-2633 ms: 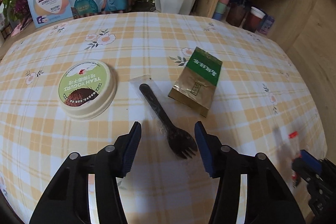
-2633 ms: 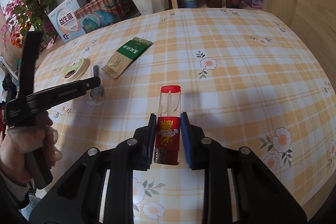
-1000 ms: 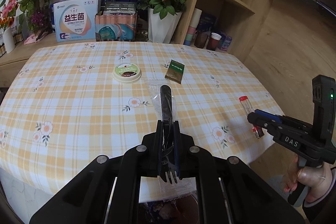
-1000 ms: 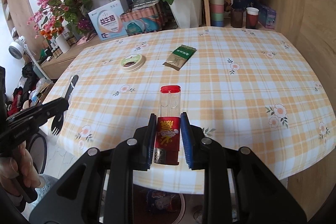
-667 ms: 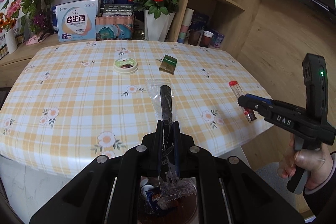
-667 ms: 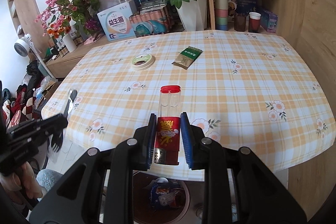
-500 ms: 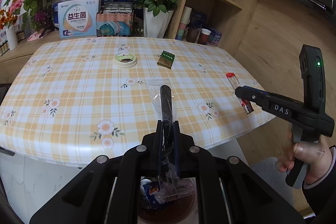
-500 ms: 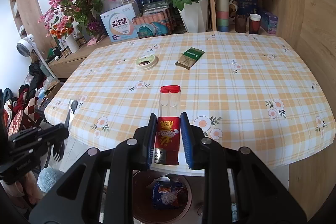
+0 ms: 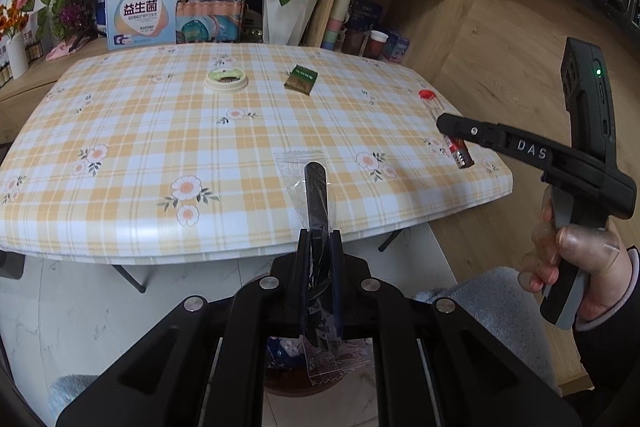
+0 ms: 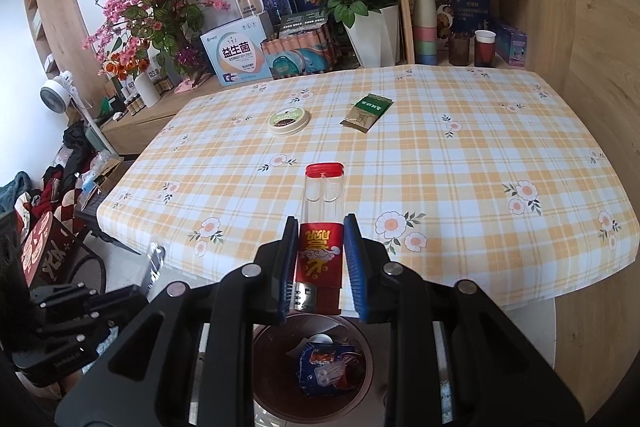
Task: Collect trash
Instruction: 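Carry the fork and the tube over the bin with both grippers, then open the left gripper to drop the fork into the bin, then open the right gripper to drop the red-capped tube into the bin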
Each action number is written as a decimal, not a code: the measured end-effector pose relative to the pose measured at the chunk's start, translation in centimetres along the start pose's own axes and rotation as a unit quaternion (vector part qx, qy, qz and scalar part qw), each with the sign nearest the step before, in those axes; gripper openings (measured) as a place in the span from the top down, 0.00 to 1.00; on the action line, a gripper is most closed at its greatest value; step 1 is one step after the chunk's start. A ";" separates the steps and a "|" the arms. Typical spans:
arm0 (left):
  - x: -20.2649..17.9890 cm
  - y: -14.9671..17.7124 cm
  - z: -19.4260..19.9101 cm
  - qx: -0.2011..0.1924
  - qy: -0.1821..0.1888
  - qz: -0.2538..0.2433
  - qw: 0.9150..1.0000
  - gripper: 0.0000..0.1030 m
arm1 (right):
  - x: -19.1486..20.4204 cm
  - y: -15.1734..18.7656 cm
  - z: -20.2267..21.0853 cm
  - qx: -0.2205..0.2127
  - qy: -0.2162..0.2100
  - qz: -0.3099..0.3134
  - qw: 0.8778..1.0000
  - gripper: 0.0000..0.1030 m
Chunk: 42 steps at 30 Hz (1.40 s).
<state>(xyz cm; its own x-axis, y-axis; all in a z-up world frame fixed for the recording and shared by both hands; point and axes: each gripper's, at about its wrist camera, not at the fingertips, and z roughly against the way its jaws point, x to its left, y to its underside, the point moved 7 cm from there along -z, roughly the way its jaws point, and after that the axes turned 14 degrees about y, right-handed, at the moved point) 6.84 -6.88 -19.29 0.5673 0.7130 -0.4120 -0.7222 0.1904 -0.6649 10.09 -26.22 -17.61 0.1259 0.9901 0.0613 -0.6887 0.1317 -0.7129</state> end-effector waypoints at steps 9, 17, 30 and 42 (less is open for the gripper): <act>0.7 1.3 -1.0 0.025 0.003 0.012 1.000 0.89 | -0.7 0.9 -0.2 0.008 -0.003 -0.007 1.000 0.74; 1.5 1.4 -1.4 0.030 0.005 0.024 0.999 0.57 | -0.4 1.7 -1.3 0.023 -0.008 -0.004 1.000 0.74; 5.1 -2.0 5.2 -0.084 -0.107 0.020 0.990 0.06 | 2.4 4.5 -2.6 0.057 -0.018 0.033 0.998 0.74; 8.2 -1.5 8.1 -0.113 -0.159 0.053 0.979 0.06 | 6.1 8.3 -3.5 0.105 -0.034 0.088 0.990 0.74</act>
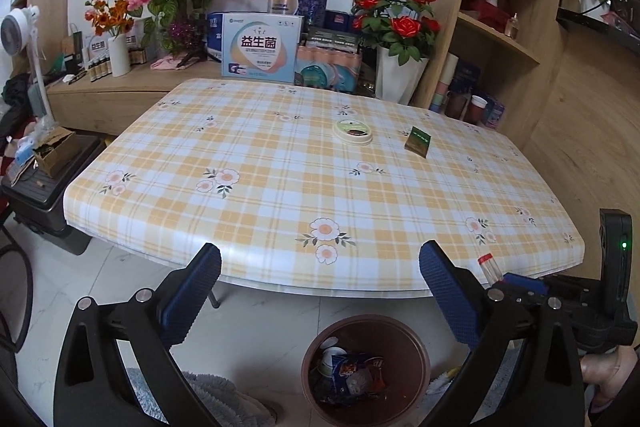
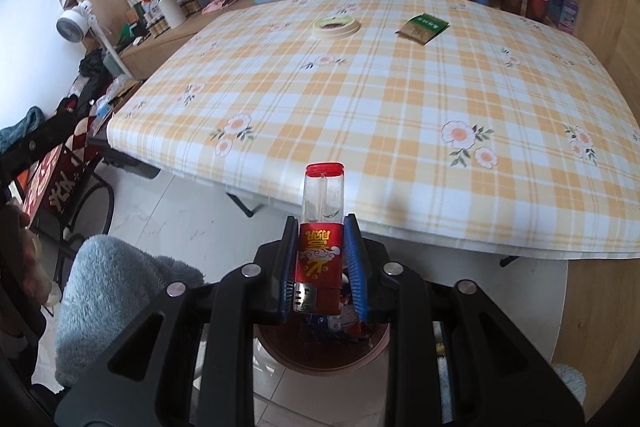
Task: Collect trash
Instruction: 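Open the right gripper to drop the red-capped tube into the bin, then move both grippers back toward the tea packet and yogurt tub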
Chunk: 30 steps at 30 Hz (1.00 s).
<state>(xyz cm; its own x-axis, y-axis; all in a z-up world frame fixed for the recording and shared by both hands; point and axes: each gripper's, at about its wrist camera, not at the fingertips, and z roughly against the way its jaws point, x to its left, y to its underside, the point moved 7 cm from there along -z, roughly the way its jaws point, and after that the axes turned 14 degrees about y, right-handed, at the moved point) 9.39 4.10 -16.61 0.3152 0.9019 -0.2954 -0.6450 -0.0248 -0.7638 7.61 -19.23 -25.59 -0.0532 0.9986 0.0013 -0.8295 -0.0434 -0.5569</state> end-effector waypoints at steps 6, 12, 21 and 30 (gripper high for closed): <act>0.4 0.2 -0.1 0.001 -0.002 0.006 1.000 0.06 | 1.1 0.4 -0.2 0.006 -0.007 0.014 1.000 0.65; 0.5 0.2 -0.1 0.001 -0.003 0.005 1.000 0.06 | 0.4 -0.1 -0.1 -0.003 0.009 0.005 1.000 0.29; 0.7 0.7 -0.6 0.007 -0.002 0.004 1.000 0.06 | -2.1 -0.9 -0.3 -0.019 0.064 -0.014 0.998 0.06; 0.7 1.0 -2.3 0.020 -0.006 -0.003 1.000 0.06 | -4.7 -1.2 -0.8 -0.024 0.092 -0.033 0.995 0.06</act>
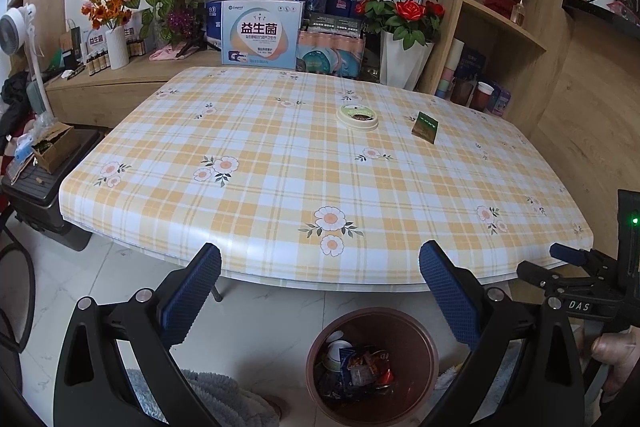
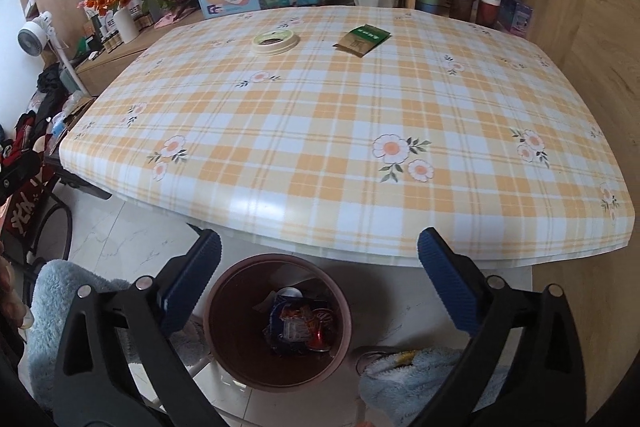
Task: Collect trash
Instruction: 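Move both grippers back toward the tea packet and yogurt tub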
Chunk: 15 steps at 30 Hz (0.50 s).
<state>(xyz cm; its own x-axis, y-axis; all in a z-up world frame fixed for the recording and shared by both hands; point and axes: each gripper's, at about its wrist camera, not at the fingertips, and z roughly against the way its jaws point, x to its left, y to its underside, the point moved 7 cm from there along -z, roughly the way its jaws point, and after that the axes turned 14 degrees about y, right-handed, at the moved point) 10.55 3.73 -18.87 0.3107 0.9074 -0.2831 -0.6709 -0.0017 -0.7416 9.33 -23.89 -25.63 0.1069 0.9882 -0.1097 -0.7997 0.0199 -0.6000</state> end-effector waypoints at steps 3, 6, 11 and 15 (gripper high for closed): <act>0.2 -0.4 -0.6 0.000 0.001 0.000 1.000 0.06 | -0.8 -0.5 -0.6 -0.001 0.004 -0.007 1.000 0.06; 0.5 -1.0 -1.4 0.000 0.002 -0.002 1.000 0.06 | -1.6 -1.2 -1.5 0.000 0.008 -0.012 1.000 0.06; 1.2 -2.7 -3.4 0.001 0.004 -0.005 1.000 0.06 | -2.1 -2.4 -3.6 0.017 0.002 -0.021 1.000 0.06; 1.6 -4.4 -5.7 0.004 0.006 -0.009 1.000 0.06 | -2.3 -4.5 -4.9 0.019 -0.012 -0.033 0.999 0.05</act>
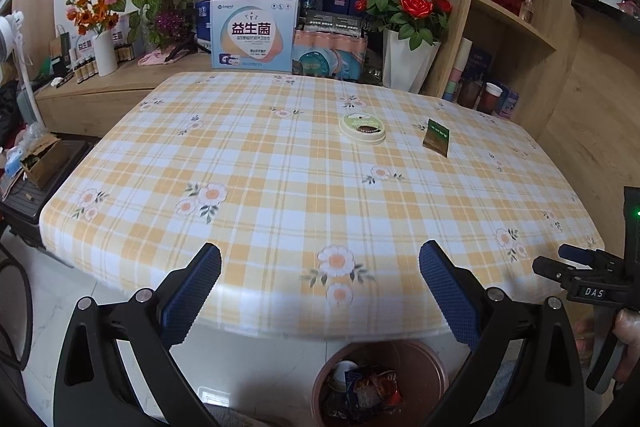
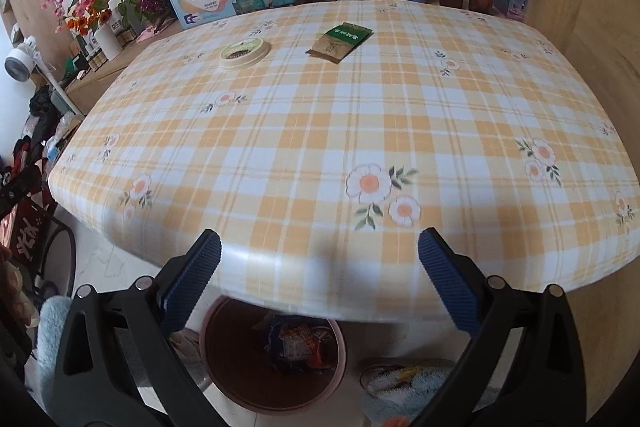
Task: Collect trash
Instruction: 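Move both grippers back toward the tea packet and yogurt tub, then grasp the green tea packet with the right gripper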
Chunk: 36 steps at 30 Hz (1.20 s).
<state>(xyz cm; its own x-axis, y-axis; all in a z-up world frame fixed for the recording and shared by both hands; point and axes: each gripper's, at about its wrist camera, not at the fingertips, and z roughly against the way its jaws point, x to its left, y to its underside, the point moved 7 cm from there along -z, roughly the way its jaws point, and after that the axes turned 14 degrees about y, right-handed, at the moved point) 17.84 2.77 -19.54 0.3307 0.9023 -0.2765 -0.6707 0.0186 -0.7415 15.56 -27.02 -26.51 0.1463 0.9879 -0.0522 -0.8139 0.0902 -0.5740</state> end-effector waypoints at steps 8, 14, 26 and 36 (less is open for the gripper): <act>-0.6 -5.1 -5.4 -0.006 0.027 -0.024 0.999 0.06 | -1.4 -5.1 -2.5 -0.009 0.003 -0.017 1.000 0.06; -0.8 -8.5 -9.3 -0.004 0.040 -0.040 0.998 0.06 | -3.2 -8.6 -5.7 0.008 -0.001 -0.046 0.999 0.06; 0.0 -11.5 -15.1 0.003 0.039 -0.052 0.998 0.06 | -4.5 -15.2 -11.0 0.013 0.078 0.005 0.997 0.06; 1.7 -13.1 -17.7 0.008 0.034 -0.053 0.998 0.06 | -1.1 -21.5 -16.5 0.001 0.064 -0.001 0.998 0.06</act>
<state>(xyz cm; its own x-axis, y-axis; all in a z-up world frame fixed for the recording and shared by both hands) 38.93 -3.57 -21.14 0.4442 0.8634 -0.2393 -0.6399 0.1188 -0.7592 42.19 -32.12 -27.59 0.2186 0.9632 -0.1561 -0.8145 0.0920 -0.5729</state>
